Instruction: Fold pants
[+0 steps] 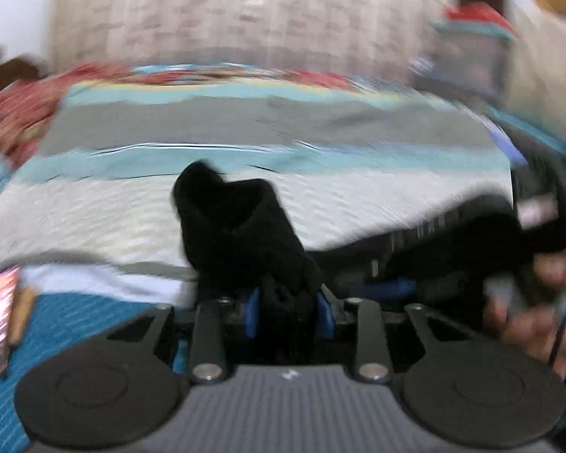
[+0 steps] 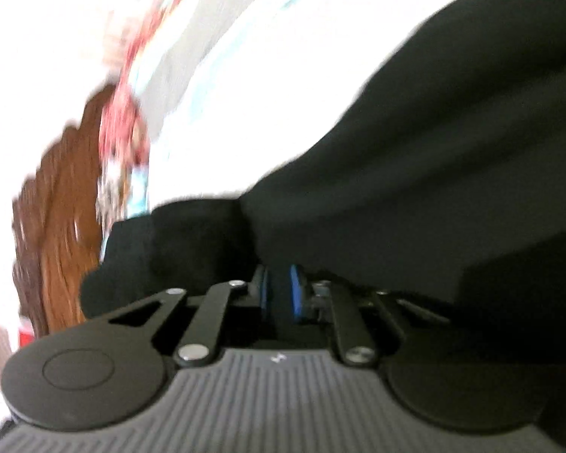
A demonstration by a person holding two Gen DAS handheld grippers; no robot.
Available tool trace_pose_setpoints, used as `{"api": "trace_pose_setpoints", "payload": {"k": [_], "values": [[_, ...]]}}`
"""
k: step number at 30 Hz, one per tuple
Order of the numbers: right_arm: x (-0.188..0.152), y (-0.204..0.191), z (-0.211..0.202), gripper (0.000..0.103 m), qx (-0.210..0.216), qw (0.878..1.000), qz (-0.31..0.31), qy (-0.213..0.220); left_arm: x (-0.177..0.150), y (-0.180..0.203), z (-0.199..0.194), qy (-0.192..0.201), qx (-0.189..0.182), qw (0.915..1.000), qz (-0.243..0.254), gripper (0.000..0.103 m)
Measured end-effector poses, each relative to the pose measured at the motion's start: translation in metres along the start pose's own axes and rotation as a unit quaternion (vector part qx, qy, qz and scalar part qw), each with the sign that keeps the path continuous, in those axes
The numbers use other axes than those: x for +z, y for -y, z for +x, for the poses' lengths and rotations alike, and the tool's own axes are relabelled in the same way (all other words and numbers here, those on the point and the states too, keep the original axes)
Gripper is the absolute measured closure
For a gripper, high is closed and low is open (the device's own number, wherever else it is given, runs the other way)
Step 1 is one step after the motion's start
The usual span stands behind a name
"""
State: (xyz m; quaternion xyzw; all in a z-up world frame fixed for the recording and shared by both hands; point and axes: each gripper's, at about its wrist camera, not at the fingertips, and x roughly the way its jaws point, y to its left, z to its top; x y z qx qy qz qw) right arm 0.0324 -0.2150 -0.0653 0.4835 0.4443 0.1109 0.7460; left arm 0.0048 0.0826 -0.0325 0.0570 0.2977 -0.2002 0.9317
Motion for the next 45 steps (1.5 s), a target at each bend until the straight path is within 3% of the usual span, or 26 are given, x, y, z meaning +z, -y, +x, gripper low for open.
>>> {"api": "trace_pose_setpoints", "payload": {"k": [2,4,5,8,11,13,16,18,19,22,26,30,31,34,37,39,42,45], "values": [[0.002,0.020,-0.025,0.059,-0.016,0.999,0.024,0.035,-0.008,0.029,0.014,-0.014,-0.013,0.9983,0.054,0.055],[-0.002,0.034,-0.041,0.055,-0.011,0.997,0.045,0.060,-0.017,0.048,0.026,-0.042,-0.035,0.9947,0.087,0.054],[-0.003,0.040,-0.047,0.049,0.003,0.996,0.059,0.065,-0.019,0.053,0.026,-0.052,-0.039,0.9937,0.092,0.053],[-0.005,0.042,-0.055,0.030,0.034,0.995,0.064,0.067,-0.018,0.051,0.005,-0.029,-0.049,0.9938,0.096,0.038],[-0.008,0.028,-0.046,0.019,0.021,0.998,0.013,0.049,-0.013,0.030,-0.016,-0.017,-0.060,0.9960,0.064,0.032],[-0.012,0.013,-0.028,0.019,0.006,0.999,-0.027,0.030,-0.012,0.007,-0.027,-0.017,-0.053,0.9983,0.019,0.028],[-0.021,-0.005,-0.005,0.019,-0.011,0.996,-0.083,0.002,-0.014,-0.025,-0.040,-0.030,-0.028,0.9974,-0.059,0.031],[-0.027,-0.021,0.015,0.036,-0.037,0.990,-0.138,-0.010,-0.015,-0.047,-0.041,-0.039,-0.011,0.9933,-0.109,0.034],[-0.029,-0.034,0.025,0.068,-0.052,0.984,-0.170,-0.018,-0.014,-0.055,-0.041,-0.041,-0.002,0.9911,-0.126,0.039],[-0.029,-0.053,0.029,0.082,-0.042,0.979,-0.198,0.008,-0.004,-0.068,-0.033,-0.044,0.018,0.9874,-0.151,0.048],[-0.021,-0.060,-0.010,0.082,-0.066,0.963,-0.250,0.078,0.009,-0.061,-0.022,-0.040,0.006,0.9885,-0.145,0.048],[0.000,-0.036,-0.037,0.082,-0.116,0.957,-0.240,0.109,0.016,-0.037,-0.009,-0.040,-0.023,0.9916,-0.121,0.048],[0.003,-0.026,-0.038,0.079,-0.137,0.955,-0.240,0.110,0.013,-0.032,-0.008,-0.041,-0.029,0.9922,-0.114,0.048],[0.013,0.006,-0.042,0.053,-0.187,0.956,-0.204,0.099,0.021,-0.005,0.011,-0.052,-0.049,0.9936,-0.088,0.048],[0.017,0.017,-0.073,0.052,-0.149,0.963,-0.169,0.147,0.032,0.018,0.026,-0.055,-0.067,0.9944,-0.060,0.048],[0.019,0.021,-0.105,0.053,-0.144,0.953,-0.171,0.205,0.039,0.033,0.033,-0.050,-0.074,0.9953,-0.038,0.048],[0.024,0.041,-0.159,0.052,-0.181,0.925,-0.151,0.300,0.050,0.052,0.044,-0.043,-0.083,0.9956,-0.010,0.048],[0.031,0.077,-0.201,0.050,-0.217,0.906,-0.095,0.350,0.055,0.075,0.057,-0.043,-0.087,0.9950,0.024,0.048]]}}
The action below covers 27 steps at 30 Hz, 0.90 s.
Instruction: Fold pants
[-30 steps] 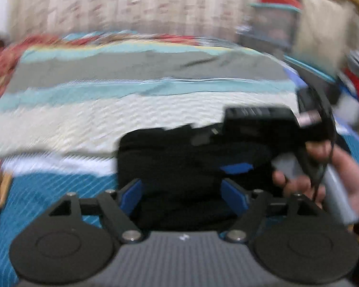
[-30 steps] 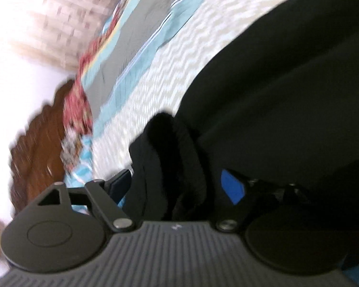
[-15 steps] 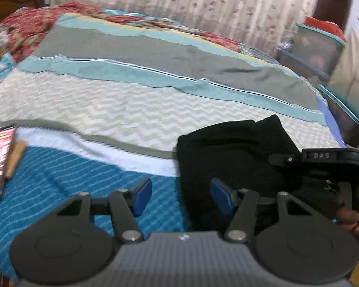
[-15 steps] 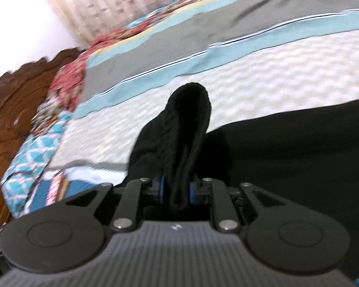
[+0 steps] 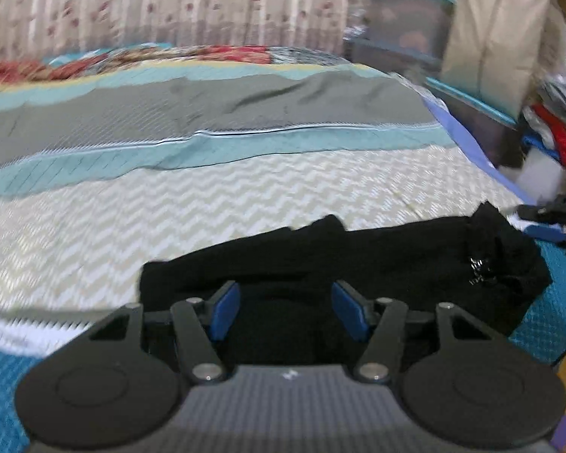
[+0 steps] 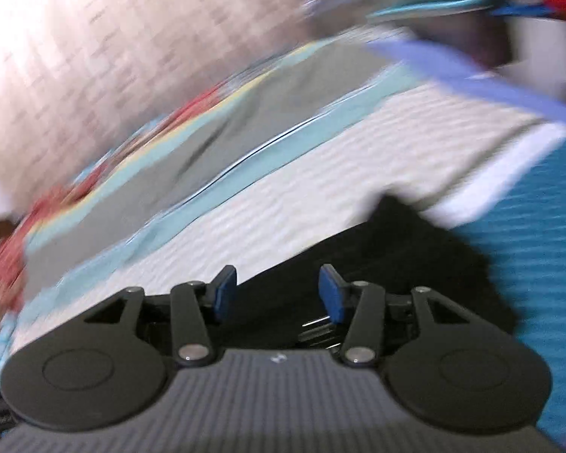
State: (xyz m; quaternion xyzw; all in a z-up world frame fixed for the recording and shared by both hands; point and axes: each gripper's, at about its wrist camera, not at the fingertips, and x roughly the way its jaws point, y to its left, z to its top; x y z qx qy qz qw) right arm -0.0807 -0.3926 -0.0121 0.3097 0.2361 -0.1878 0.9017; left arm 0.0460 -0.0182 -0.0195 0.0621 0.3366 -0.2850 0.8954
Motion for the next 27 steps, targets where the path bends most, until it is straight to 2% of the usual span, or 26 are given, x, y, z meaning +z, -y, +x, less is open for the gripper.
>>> {"api": "trace_pose_setpoints", "payload": {"k": [2,5,6,7,9,10,11,13,15,16,17,18,19,20,21,22,23,25,27], "values": [[0.001,0.023,-0.002,0.050,-0.027,0.999,0.024,0.004,-0.002,0.013,0.014,-0.018,-0.006,0.9995,0.025,0.048],[-0.008,0.028,-0.001,0.050,-0.029,0.999,0.024,0.002,-0.018,0.029,0.038,-0.068,-0.018,0.9959,0.057,0.048],[-0.011,0.025,0.001,0.050,-0.025,1.000,0.012,-0.002,-0.026,0.033,0.047,-0.089,-0.012,0.9938,0.066,0.047],[-0.011,0.022,0.004,0.050,-0.020,1.000,-0.008,-0.008,-0.030,0.034,0.050,-0.096,-0.006,0.9931,0.068,0.045],[-0.008,0.014,0.008,0.042,-0.006,0.998,-0.064,-0.019,-0.033,0.030,0.046,-0.092,-0.012,0.9943,0.052,0.045],[-0.011,0.006,0.013,0.033,-0.001,0.995,-0.101,-0.024,-0.032,0.027,0.045,-0.097,-0.014,0.9942,0.045,0.045],[-0.017,-0.007,0.020,0.024,0.002,0.989,-0.143,-0.029,-0.031,0.025,0.041,-0.099,-0.015,0.9940,0.043,0.045],[-0.026,-0.023,0.035,0.017,-0.003,0.977,-0.207,-0.047,-0.033,0.027,0.032,-0.093,0.001,0.9938,0.061,0.044],[-0.028,-0.018,0.056,0.017,-0.020,0.969,-0.236,-0.073,-0.036,0.037,0.022,-0.080,0.023,0.9915,0.100,0.024],[-0.029,-0.013,0.067,0.017,-0.030,0.968,-0.236,-0.084,-0.039,0.042,0.018,-0.072,0.028,0.9897,0.120,0.005],[-0.030,-0.008,0.074,0.020,-0.035,0.968,-0.234,-0.084,-0.043,0.047,0.014,-0.066,0.025,0.9877,0.139,0.006],[-0.031,-0.006,0.074,0.025,-0.038,0.968,-0.234,-0.076,-0.047,0.052,0.014,-0.064,0.024,0.9849,0.159,0.009],[-0.027,-0.002,0.074,0.045,-0.032,0.970,-0.229,-0.070,-0.054,0.059,0.019,-0.074,0.031,0.9804,0.180,0.025],[-0.020,0.000,0.074,0.066,-0.027,0.973,-0.218,-0.073,-0.058,0.062,0.026,-0.087,0.040,0.9769,0.191,0.047],[-0.013,0.001,0.074,0.068,-0.027,0.977,-0.201,-0.072,-0.063,0.063,0.032,-0.099,0.048,0.9742,0.197,0.050],[-0.009,0.002,0.067,0.074,-0.024,0.980,-0.186,-0.066,-0.064,0.062,0.033,-0.095,0.045,0.9752,0.194,0.054],[-0.003,0.000,0.061,0.075,-0.023,0.982,-0.177,-0.059,-0.063,0.059,0.030,-0.090,0.043,0.9767,0.190,0.065],[0.003,-0.008,0.048,0.076,-0.015,0.987,-0.157,-0.040,-0.056,0.051,0.021,-0.085,0.036,0.9793,0.180,0.078],[0.006,-0.019,0.036,0.076,0.006,0.988,-0.153,-0.025,-0.052,0.040,0.006,-0.076,0.037,0.9814,0.173,0.081]]}}
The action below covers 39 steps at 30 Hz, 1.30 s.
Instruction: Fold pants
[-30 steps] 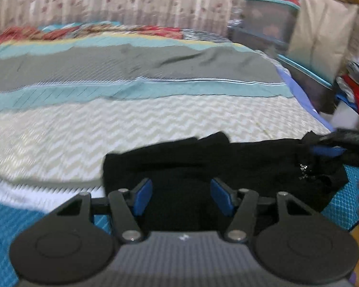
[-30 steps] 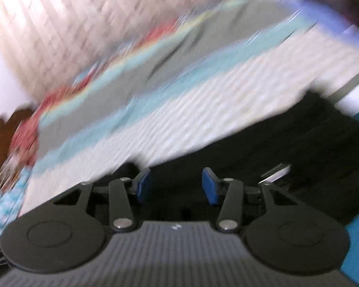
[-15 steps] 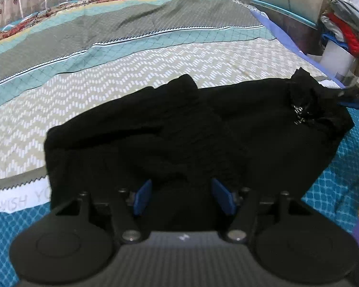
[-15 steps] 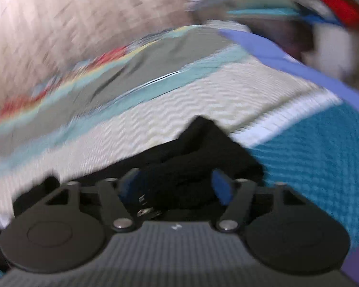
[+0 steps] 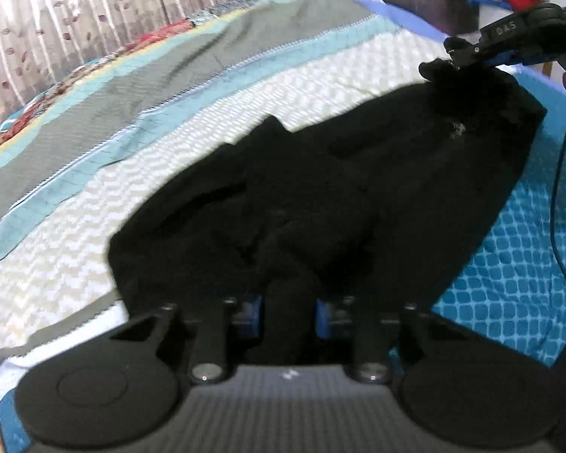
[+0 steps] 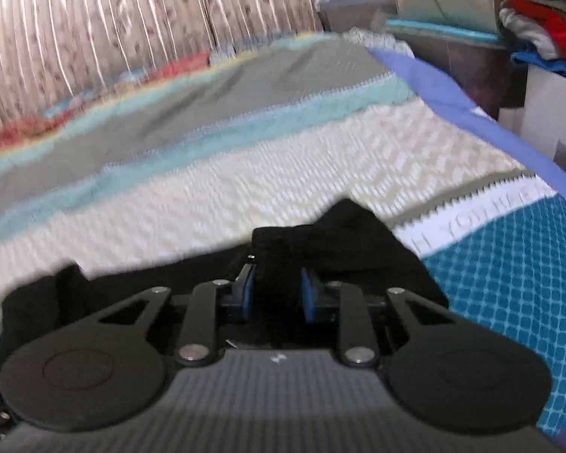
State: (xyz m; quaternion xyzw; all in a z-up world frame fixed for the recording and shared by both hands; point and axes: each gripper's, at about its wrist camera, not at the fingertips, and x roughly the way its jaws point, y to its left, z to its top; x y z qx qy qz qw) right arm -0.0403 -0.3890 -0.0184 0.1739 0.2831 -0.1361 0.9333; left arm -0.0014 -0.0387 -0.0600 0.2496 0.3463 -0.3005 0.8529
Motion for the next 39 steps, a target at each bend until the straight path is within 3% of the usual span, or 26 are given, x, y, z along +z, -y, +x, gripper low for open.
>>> {"api": "trace_pose_setpoints", "payload": {"k": [2,4,6,8,9,10,11,13,15,18,22,24,26,28,30,32,39], "values": [[0.002,-0.017,-0.008,0.075,0.023,1.000,-0.013,0.012,-0.009,-0.009,-0.014,0.009,0.008,0.9999,0.005,0.082],[-0.008,-0.033,0.000,0.075,0.045,0.999,-0.024,-0.003,-0.018,-0.016,-0.017,-0.003,0.010,0.9999,0.007,0.082],[-0.025,-0.045,0.022,0.074,0.048,0.997,-0.040,-0.040,-0.027,-0.016,-0.010,-0.023,0.020,0.9995,0.010,0.079],[-0.050,-0.048,0.058,0.065,0.039,0.992,-0.037,-0.116,-0.033,-0.012,-0.003,-0.031,0.027,0.9991,0.009,0.075],[-0.058,-0.047,0.064,0.065,0.035,0.992,-0.033,-0.118,-0.033,-0.010,-0.002,-0.031,0.031,0.9990,0.009,0.073],[-0.059,-0.047,0.058,0.062,0.037,0.994,-0.031,-0.097,-0.031,-0.007,-0.003,-0.032,0.034,0.9988,0.009,0.069],[-0.054,-0.047,0.054,0.049,0.048,0.993,-0.030,-0.101,-0.029,-0.005,-0.006,-0.030,0.035,0.9989,0.011,0.062],[-0.044,-0.042,0.038,0.036,0.074,0.992,-0.025,-0.098,-0.024,-0.005,-0.021,-0.011,0.023,0.9996,0.009,0.048],[-0.033,-0.029,0.015,0.036,0.083,0.994,-0.026,-0.067,-0.019,-0.010,-0.040,0.016,-0.004,0.9998,-0.007,0.047],[-0.018,0.012,-0.017,0.036,0.092,0.995,0.028,-0.009,-0.007,-0.027,-0.063,0.057,-0.035,0.9964,-0.051,0.042],[-0.013,0.080,-0.031,0.035,0.038,0.987,0.150,0.034,0.020,-0.055,-0.050,0.076,-0.069,0.9855,-0.135,0.045],[-0.020,0.106,-0.028,0.033,0.016,0.979,0.199,0.035,0.031,-0.056,-0.030,0.066,-0.065,0.9845,-0.149,0.052],[-0.032,0.124,-0.023,0.024,0.003,0.971,0.237,0.020,0.037,-0.054,-0.003,0.039,-0.060,0.9857,-0.152,0.067],[-0.044,0.132,-0.018,0.022,0.004,0.964,0.265,0.006,0.035,-0.047,0.033,-0.015,-0.043,0.9892,-0.140,0.070],[-0.052,0.136,-0.011,0.022,0.009,0.957,0.288,-0.007,0.022,-0.042,0.061,-0.045,-0.026,0.9897,-0.134,0.064],[-0.054,0.130,-0.017,0.022,0.022,0.953,0.302,-0.005,0.019,-0.043,0.059,-0.029,-0.017,0.9889,-0.144,0.058],[-0.049,0.107,-0.003,0.022,0.083,0.948,0.306,-0.022,0.023,-0.056,0.028,-0.036,-0.024,0.9851,-0.167,0.060]]}}
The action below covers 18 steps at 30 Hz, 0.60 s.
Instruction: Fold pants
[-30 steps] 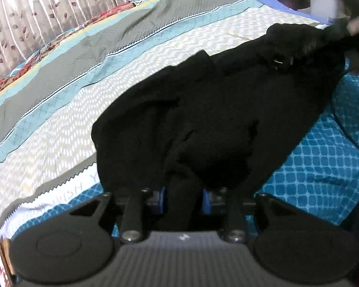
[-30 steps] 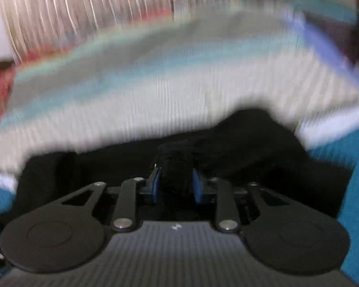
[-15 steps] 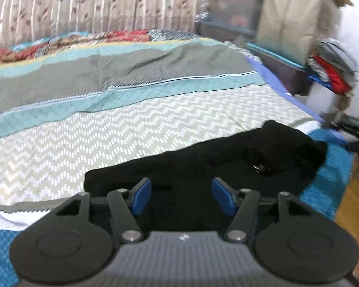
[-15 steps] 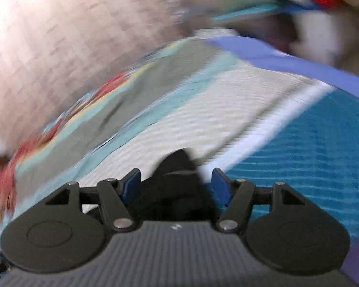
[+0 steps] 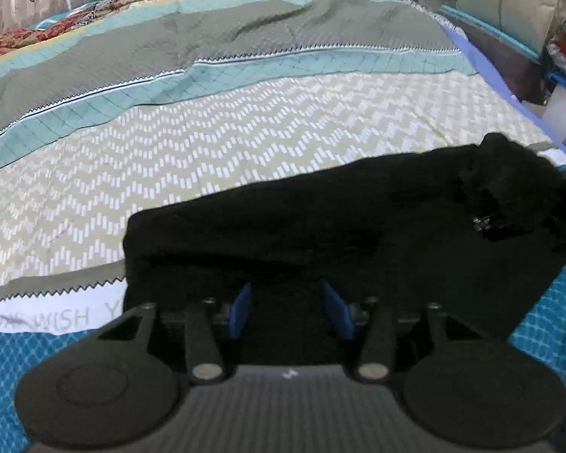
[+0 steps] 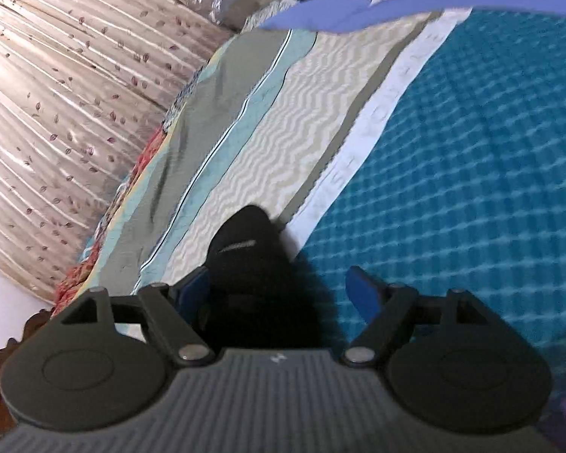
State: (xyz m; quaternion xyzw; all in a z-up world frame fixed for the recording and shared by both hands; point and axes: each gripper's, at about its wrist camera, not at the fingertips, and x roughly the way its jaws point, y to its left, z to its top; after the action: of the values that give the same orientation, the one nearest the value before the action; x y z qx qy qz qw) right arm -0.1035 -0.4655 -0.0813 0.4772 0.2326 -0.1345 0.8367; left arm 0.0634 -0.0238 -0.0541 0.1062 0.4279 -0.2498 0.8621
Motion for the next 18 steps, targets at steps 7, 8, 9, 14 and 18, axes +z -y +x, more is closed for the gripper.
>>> {"api": "trace_pose_setpoints", "payload": {"k": [7,8,9,14,18], "values": [[-0.036,-0.032,0.003,0.036,-0.086,0.979,-0.187,0.004,0.005,-0.002,-0.029,0.028,-0.022,0.9992,-0.017,0.057],[-0.032,-0.031,-0.001,0.033,-0.078,0.982,-0.170,0.005,0.005,-0.002,-0.034,0.032,-0.029,0.9989,-0.019,0.056],[-0.028,-0.027,-0.005,0.030,-0.067,0.986,-0.152,0.006,0.005,-0.003,-0.039,0.037,-0.036,0.9984,-0.023,0.055],[-0.023,-0.026,0.010,0.037,-0.066,0.991,-0.113,-0.013,0.012,-0.018,-0.053,0.048,-0.072,0.9940,-0.066,0.051],[-0.026,-0.061,0.012,0.081,-0.079,0.985,-0.151,-0.007,0.023,-0.036,-0.056,0.042,-0.092,0.9887,-0.110,0.048]]}}
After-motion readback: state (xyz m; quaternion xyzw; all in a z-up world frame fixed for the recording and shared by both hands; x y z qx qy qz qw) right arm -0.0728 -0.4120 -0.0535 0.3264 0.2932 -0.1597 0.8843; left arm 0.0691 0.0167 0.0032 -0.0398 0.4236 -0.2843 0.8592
